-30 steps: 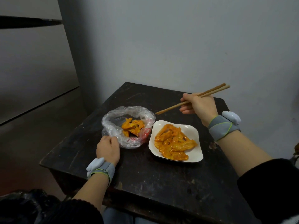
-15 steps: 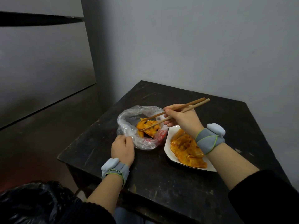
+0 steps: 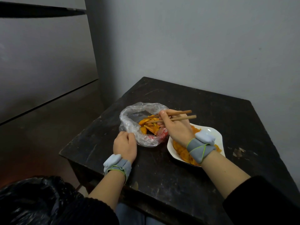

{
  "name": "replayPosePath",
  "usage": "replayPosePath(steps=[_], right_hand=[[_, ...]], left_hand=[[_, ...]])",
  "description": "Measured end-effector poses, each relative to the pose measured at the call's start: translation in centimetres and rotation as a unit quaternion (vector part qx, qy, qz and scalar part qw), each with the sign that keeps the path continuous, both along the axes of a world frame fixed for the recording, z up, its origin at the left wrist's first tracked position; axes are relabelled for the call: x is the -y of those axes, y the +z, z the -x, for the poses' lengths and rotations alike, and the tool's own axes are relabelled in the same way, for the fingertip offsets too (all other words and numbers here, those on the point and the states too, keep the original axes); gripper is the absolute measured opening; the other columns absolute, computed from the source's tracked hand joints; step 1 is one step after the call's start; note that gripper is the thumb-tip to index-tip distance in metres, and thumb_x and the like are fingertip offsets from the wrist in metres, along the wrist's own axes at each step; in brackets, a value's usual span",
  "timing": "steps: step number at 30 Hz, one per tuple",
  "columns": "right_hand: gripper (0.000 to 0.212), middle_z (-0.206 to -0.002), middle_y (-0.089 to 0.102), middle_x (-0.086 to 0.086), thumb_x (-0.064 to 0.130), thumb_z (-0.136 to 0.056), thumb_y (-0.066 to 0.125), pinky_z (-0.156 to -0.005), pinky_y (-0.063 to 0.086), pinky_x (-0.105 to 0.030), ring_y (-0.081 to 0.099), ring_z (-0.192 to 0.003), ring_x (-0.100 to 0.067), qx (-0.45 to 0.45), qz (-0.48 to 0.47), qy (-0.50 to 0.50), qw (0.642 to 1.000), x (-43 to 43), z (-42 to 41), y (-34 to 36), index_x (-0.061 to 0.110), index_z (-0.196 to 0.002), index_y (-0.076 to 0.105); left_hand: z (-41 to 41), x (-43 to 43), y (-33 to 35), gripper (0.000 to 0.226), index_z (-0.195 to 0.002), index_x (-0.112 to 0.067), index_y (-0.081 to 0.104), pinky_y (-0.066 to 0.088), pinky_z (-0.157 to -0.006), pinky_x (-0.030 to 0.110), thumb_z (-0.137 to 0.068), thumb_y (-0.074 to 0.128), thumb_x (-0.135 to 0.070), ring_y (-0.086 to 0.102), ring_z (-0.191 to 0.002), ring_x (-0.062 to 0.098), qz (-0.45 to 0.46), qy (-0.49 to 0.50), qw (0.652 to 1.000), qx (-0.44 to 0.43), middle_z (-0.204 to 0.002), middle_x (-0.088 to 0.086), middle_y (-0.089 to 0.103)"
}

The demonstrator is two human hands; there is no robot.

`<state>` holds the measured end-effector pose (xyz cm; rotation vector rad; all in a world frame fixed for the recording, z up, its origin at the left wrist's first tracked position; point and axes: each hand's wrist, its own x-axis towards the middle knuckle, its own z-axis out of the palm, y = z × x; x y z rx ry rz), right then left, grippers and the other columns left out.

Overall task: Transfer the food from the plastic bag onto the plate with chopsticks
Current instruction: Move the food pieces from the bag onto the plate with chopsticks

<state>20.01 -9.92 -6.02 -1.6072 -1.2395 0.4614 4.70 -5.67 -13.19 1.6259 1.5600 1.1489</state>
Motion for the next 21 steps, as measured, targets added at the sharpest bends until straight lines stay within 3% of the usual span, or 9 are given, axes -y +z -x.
replayPosePath(steps=[3, 7, 12, 19, 21], right_hand=[[0.026, -0.077, 0.073, 0.002, 0.029, -0.099, 0.050, -0.077, 0.058, -0.028, 0.070, -0.073, -0.002, 0.068, -0.007, 0.005, 0.998, 0.2, 0.3, 0.1, 0.014, -0.090, 0.070], [0.028, -0.078, 0.073, -0.005, 0.027, -0.099, 0.051, -0.077, 0.059, -0.038, 0.071, -0.071, -0.008, 0.051, -0.001, 0.022, 0.998, -0.3, 0.6, 0.4, 0.006, -0.093, 0.069], [0.034, -0.075, 0.071, -0.014, 0.033, -0.097, 0.050, -0.077, 0.053, -0.053, 0.069, -0.079, -0.030, 0.104, 0.022, 0.020, 0.994, -2.6, 0.7, 0.4, 0.006, -0.082, 0.065], [0.052, -0.077, 0.071, -0.016, 0.059, -0.087, 0.040, -0.082, 0.055, -0.051, 0.069, -0.082, -0.035, 0.087, 0.032, -0.011, 0.996, -6.0, 0.5, 0.5, 0.014, -0.072, 0.062], [0.052, -0.073, 0.070, -0.017, 0.055, -0.089, 0.045, -0.075, 0.060, -0.043, 0.071, -0.072, -0.031, 0.006, 0.027, -0.039, 0.999, -6.4, -0.3, 0.5, 0.009, -0.083, 0.067]], left_hand=[[0.0, -0.1, -0.1, 0.036, -0.055, -0.008, 0.042, 0.033, -0.062, 0.034, -0.090, 0.043, -0.014, 0.046, -0.067, 0.026, -0.003, 0.000, 1.000, -0.007, -0.074, 0.012, 0.051], [0.0, 0.0, 0.0, 0.034, -0.059, -0.003, 0.047, 0.034, -0.062, 0.035, -0.091, 0.043, -0.014, 0.046, -0.066, 0.025, 0.001, 0.000, 1.000, -0.002, -0.074, 0.012, 0.051], [-0.1, 0.1, -0.1, 0.034, -0.064, 0.003, 0.051, 0.036, -0.063, 0.037, -0.091, 0.043, -0.016, 0.047, -0.066, 0.025, 0.001, -0.004, 1.000, 0.002, -0.074, 0.012, 0.051], [0.1, -0.3, -0.5, 0.035, -0.056, -0.010, 0.042, 0.029, -0.060, 0.030, -0.090, 0.044, -0.015, 0.043, -0.062, 0.019, -0.004, 0.004, 1.000, 0.001, -0.071, 0.007, 0.048], [-0.1, -0.3, -0.4, 0.035, -0.055, -0.010, 0.041, 0.028, -0.059, 0.029, -0.090, 0.043, -0.015, 0.042, -0.061, 0.017, -0.004, -0.002, 1.000, -0.001, -0.071, 0.006, 0.047]])
